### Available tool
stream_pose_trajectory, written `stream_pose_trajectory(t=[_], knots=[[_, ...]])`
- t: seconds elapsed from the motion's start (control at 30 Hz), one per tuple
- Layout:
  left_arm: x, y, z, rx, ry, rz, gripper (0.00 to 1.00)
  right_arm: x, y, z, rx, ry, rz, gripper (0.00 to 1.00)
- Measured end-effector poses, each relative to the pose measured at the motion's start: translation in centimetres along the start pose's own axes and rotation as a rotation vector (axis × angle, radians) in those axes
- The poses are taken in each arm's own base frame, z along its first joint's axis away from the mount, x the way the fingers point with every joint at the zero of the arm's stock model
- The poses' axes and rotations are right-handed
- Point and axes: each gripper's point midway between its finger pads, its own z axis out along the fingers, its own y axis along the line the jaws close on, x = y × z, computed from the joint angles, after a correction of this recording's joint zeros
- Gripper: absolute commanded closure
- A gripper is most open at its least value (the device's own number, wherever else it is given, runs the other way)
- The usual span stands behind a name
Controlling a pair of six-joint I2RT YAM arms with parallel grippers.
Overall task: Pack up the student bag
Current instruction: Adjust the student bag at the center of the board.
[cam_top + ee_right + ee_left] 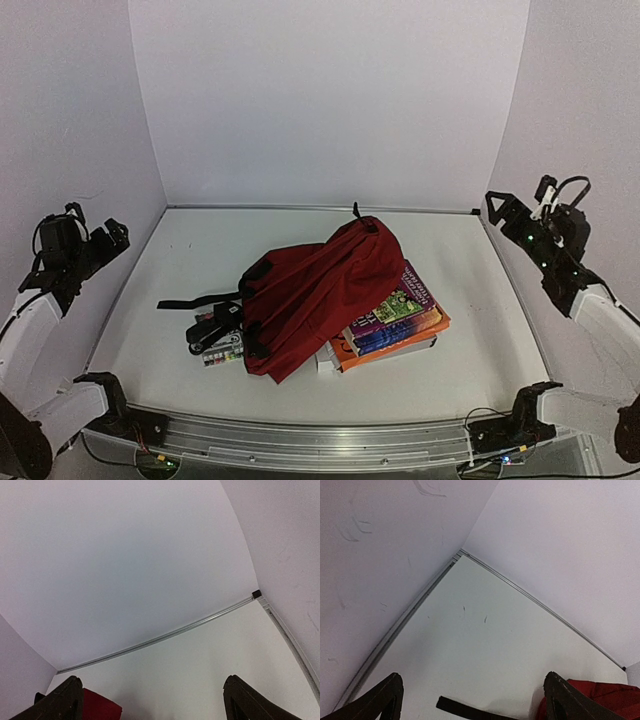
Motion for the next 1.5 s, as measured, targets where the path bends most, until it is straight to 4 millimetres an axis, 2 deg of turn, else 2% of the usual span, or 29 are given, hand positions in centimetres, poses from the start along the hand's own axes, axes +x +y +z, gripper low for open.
stream_pose_trajectory(t=[0.07,0.13,0.23,0.37,0.53,0.63,0.73,0.87,1.03,1.13,1.23,1.4,1.43,1.5], knots=[[1.0,-1.3,0.5,0.052,0.062,0.012,0.06,0.9,1.3,0.9,-0.056,0.073,0.033,0.11],[2.6,-3.4,0.7,0.116,0.13,0.038,0.06,2.8,2.6,1.4,-0.104,0.16,0.069,0.11],[5.9,-8.2,0.0,0.257,0.241,0.105,0.08,7.2,5.5,1.2,-0.175,0.316,0.11,0.13],[9.3,-13.8,-1.6,0.408,0.354,0.192,0.09,12.8,9.1,0.2,-0.247,0.508,0.157,0.17],[13.4,-20.9,-3.9,0.575,0.453,0.305,0.08,15.3,9.1,-0.3,-0.217,0.588,0.258,0.2],[16.8,-24.7,-5.3,0.668,0.516,0.37,0.07,16.7,8.6,-0.7,-0.201,0.614,0.314,0.23],[19.7,-27.1,-6.0,0.724,0.563,0.411,0.06,18.1,8.3,-1.1,-0.187,0.649,0.358,0.26],[23.0,-30.0,-7.0,0.805,0.611,0.45,0.04,19.8,8.9,-0.9,-0.194,0.691,0.39,0.31],[25.1,-34.9,-9.8,0.961,0.62,0.481,0.03,21.1,9.8,-1.1,-0.219,0.725,0.412,0.36],[25.5,-36.9,-10.5,1.014,0.612,0.478,0.03,21.6,10.3,-1.0,-0.235,0.734,0.425,0.43],[26.0,-37.8,-10.3,1.023,0.613,0.479,0.02,22.1,10.7,-0.7,-0.256,0.742,0.439,0.59],[27.0,-37.5,-9.5,0.985,0.637,0.491,0.0,22.4,11.7,-0.4,-0.292,0.748,0.47,0.93],[26.9,-37.4,-9.3,0.975,0.635,0.491,0.0,22.3,12.0,-0.4,-0.297,0.748,0.48,0.98],[26.7,-37.2,-9.2,0.957,0.63,0.493,0.0,21.9,12.8,-0.4,-0.318,0.743,0.489,1.0]])
